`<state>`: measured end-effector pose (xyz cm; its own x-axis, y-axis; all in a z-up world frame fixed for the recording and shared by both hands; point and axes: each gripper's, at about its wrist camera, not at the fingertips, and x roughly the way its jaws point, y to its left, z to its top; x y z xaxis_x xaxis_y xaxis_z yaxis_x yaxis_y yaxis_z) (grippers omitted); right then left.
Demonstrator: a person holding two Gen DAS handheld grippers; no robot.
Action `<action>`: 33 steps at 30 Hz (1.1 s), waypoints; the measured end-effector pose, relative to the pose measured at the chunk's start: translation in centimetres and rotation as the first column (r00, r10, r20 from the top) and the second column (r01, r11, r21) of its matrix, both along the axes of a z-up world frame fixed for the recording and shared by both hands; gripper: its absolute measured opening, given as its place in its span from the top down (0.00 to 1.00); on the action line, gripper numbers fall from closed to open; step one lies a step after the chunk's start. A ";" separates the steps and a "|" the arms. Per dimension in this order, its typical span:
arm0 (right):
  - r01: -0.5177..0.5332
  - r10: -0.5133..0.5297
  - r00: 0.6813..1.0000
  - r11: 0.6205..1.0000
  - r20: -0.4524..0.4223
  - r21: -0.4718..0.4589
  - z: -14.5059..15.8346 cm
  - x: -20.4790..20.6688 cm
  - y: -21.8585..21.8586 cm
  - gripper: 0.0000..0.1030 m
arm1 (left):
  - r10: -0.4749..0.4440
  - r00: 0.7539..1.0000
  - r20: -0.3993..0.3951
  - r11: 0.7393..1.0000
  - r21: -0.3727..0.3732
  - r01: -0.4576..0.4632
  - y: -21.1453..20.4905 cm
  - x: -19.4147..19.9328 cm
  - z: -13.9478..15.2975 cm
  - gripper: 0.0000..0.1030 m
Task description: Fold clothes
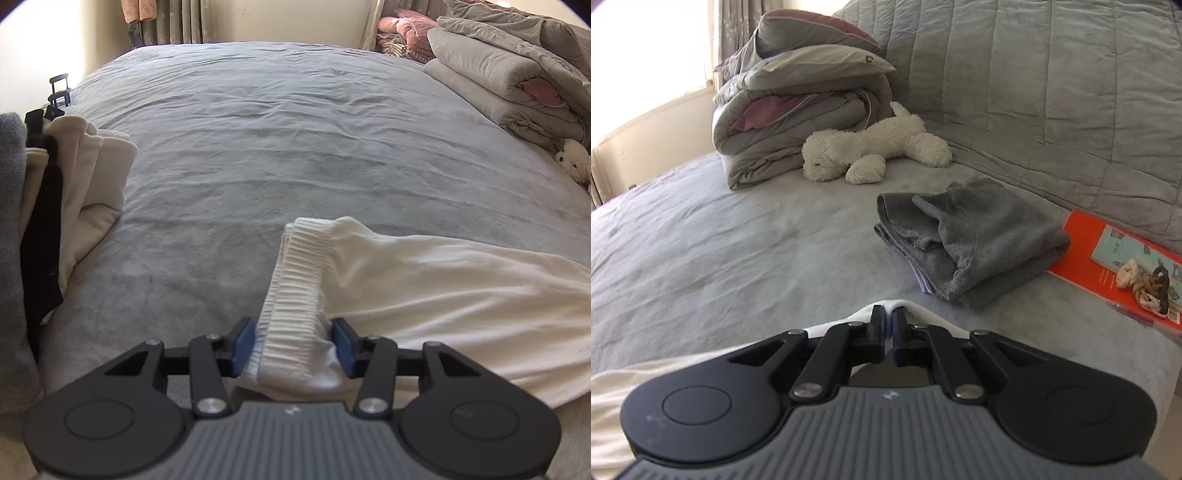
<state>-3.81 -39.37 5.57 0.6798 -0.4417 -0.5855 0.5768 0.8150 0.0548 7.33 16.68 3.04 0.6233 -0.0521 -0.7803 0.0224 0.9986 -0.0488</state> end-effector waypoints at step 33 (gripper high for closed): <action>-0.855 0.833 0.510 0.465 -0.215 -0.229 -5.0 1.3 22.4 0.33 | 0.002 1.000 0.010 0.998 0.068 -0.002 -1.1 -0.2 0.4 0.49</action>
<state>-2.49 -16.95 0.61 0.7776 0.1845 -0.6011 -0.4076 0.8758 -0.2585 7.16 15.55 3.40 0.6311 0.0017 -0.7757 0.0207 0.9996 0.0191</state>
